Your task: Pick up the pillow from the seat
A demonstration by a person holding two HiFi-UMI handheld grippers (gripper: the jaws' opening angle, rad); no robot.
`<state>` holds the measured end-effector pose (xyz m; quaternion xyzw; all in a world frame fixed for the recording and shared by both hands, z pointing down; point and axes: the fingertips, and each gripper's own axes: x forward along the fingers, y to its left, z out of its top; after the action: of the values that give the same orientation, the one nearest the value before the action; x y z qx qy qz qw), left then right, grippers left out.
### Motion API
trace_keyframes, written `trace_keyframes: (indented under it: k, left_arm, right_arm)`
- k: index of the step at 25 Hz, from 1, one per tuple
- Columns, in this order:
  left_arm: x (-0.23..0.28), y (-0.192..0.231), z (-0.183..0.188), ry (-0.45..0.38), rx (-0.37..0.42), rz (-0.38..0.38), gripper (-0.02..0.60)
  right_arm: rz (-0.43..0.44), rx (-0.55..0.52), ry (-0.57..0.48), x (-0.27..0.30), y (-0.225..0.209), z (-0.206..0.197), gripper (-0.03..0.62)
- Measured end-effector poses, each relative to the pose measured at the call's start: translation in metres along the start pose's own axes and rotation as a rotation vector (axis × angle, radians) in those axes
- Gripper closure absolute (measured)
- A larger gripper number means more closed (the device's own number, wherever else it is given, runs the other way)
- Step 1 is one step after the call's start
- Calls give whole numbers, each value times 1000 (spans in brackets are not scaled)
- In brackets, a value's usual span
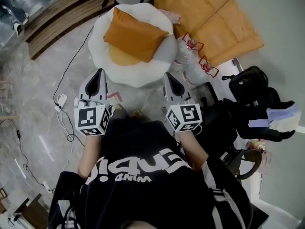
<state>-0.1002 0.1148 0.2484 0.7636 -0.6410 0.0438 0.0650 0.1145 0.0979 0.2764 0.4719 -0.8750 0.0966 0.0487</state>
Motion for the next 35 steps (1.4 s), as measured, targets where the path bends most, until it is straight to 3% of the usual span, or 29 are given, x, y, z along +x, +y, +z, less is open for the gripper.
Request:
trace_keyframes:
  k: [14,19,35]
  left_arm:
    - [54,29,2,10,6,-32,572]
    - [87,49,2,31,6,-50,572]
    - [233,119,20,64,36,-122,572]
  right_arm:
    - [-49,3,-10,47,-12,1,572]
    - [-107,-5,-43,76,-19,11,572]
    - [-131,42,-5,228,-46,26,572]
